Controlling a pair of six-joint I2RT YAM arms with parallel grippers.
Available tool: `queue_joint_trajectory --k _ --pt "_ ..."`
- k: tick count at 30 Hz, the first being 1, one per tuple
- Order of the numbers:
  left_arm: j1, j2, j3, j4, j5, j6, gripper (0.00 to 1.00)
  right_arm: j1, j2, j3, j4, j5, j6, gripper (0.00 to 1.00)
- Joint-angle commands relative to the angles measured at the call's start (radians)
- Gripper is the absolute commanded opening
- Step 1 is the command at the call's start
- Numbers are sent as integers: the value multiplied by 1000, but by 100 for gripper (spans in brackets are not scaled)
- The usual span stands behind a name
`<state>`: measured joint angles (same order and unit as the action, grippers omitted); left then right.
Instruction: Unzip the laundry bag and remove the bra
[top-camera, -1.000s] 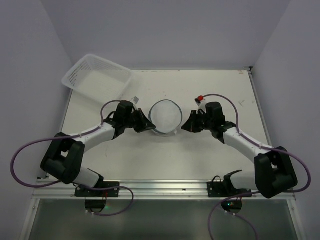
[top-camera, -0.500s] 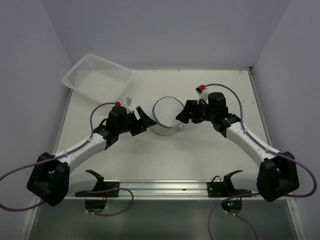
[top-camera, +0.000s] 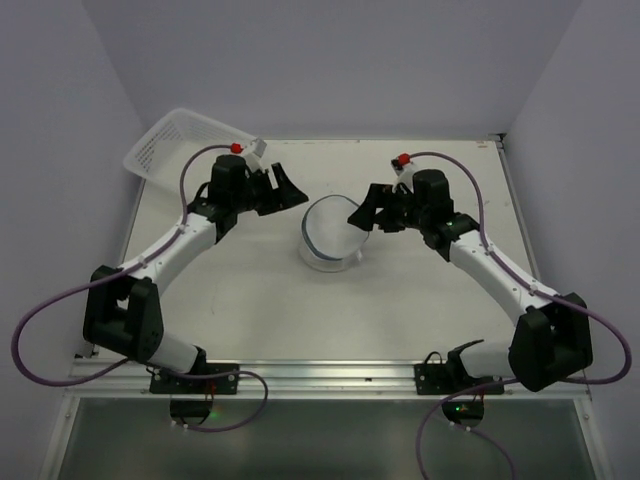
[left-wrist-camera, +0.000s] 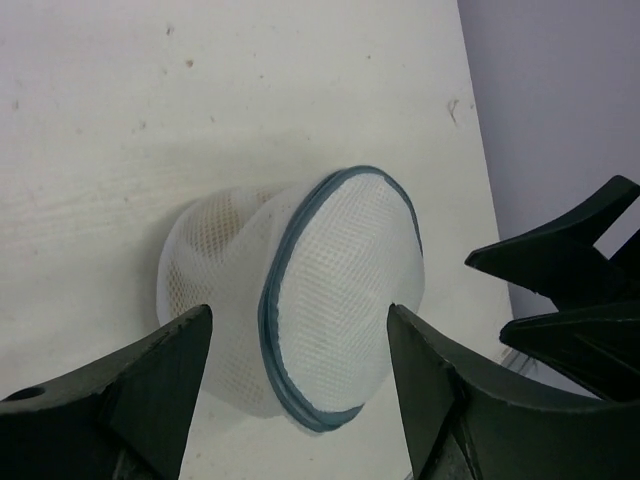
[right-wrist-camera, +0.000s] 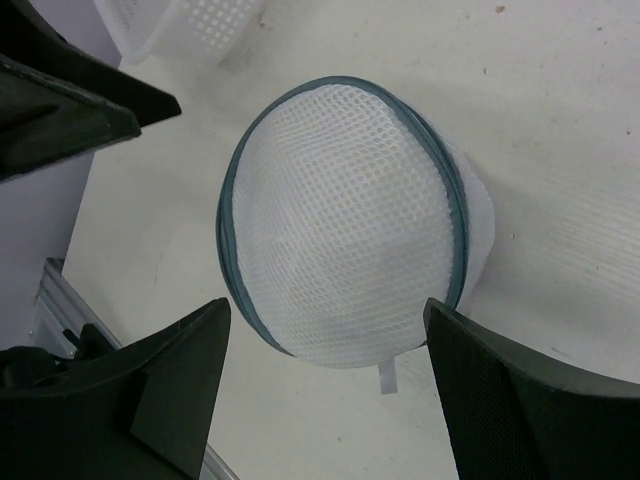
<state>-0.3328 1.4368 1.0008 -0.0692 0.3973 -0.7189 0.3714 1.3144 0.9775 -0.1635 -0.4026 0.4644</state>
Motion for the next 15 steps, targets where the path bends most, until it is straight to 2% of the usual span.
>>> queue_joint_trajectory --k 1,6,15 --pt "8 83 139 -57 74 171 73 27 40 41 -7 51 14 80" --pt "6 223 309 -78 139 272 71 40 68 63 -28 119 43 80" --pt "-51 401 469 -90 241 429 70 38 -86 -95 -34 188 72 80"
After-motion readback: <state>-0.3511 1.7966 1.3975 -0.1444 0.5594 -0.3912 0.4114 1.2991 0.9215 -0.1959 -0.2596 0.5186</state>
